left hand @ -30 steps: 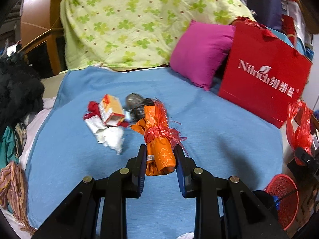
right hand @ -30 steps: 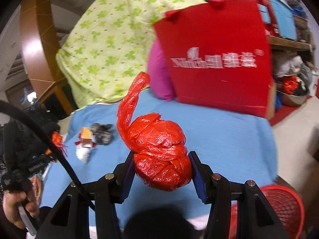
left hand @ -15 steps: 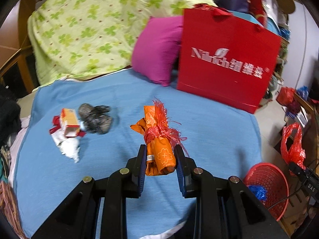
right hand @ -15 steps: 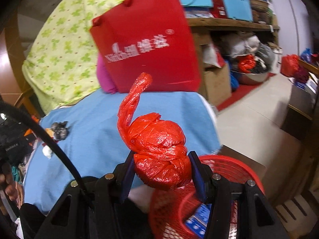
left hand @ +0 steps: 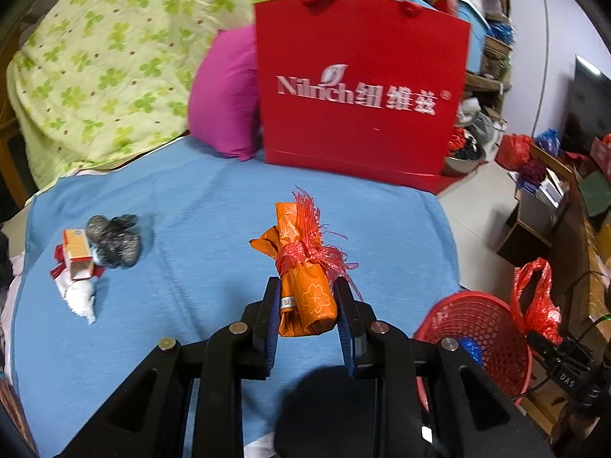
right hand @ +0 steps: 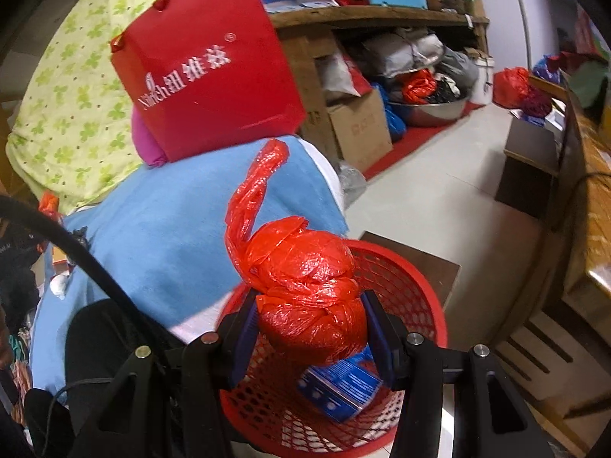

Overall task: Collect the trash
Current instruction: 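Carry the red bag and orange packet to the red basket and release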

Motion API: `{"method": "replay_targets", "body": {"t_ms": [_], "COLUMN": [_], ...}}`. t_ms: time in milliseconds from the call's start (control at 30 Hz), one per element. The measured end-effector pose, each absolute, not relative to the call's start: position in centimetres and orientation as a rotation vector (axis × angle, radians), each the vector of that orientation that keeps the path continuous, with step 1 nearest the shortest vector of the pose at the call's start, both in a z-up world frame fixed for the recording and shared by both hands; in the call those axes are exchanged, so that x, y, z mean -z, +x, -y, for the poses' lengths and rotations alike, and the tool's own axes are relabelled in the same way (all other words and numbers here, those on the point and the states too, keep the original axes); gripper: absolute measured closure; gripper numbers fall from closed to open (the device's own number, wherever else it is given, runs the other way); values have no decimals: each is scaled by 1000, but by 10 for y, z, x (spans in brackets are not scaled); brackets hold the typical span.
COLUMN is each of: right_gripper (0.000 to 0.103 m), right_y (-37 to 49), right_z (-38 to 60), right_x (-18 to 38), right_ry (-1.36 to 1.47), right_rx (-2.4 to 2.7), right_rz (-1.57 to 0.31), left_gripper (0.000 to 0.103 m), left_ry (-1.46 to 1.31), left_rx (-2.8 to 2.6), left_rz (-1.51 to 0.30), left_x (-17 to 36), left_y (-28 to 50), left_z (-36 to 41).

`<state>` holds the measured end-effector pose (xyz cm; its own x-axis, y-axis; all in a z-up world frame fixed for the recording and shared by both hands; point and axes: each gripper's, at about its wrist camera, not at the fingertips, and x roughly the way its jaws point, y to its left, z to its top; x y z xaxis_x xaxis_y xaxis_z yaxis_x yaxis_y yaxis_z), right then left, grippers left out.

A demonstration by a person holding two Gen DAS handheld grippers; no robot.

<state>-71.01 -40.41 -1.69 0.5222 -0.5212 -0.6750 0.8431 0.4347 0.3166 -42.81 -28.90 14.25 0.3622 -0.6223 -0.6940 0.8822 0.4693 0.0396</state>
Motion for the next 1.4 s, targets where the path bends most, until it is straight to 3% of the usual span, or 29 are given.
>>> {"method": "replay_targets", "body": {"t_ms": [367,500,600,967,1033,1067,1100,1400], "right_gripper": [46,30,27,27,27,27,26,24], "right_y": [-729,-727,-730,-762,-764,-764,-764,-740], "right_z": [405,407,407,400,400,400,399,399], "right_x": [36,43,42,-2,-10,-12,-15,-19], "right_ry": [726,717,719,683,677,674,670,674], "right_rx": [931,950,963,1050,1054,1054,1054,993], "right_rz": [-574,-624,-625,-456,-437,-433,-430,-472], "left_gripper": [74,74,73,72,52,36,33,32], "left_ry": [532,558,588,668,681,683,679,572], "left_rx": [1144,1193,1232,1330,1355,1354,1352,1241], "left_rz": [-677,-700,-726,-799,-818,-812,-793,-754], "left_x": [-124,-114,-105,-83,-82,-82,-83,-105], "left_y": [-492,-514,-527,-559,-565,-566,-568,-507], "left_z": [332,346,358,384,389,389,388,357]}}
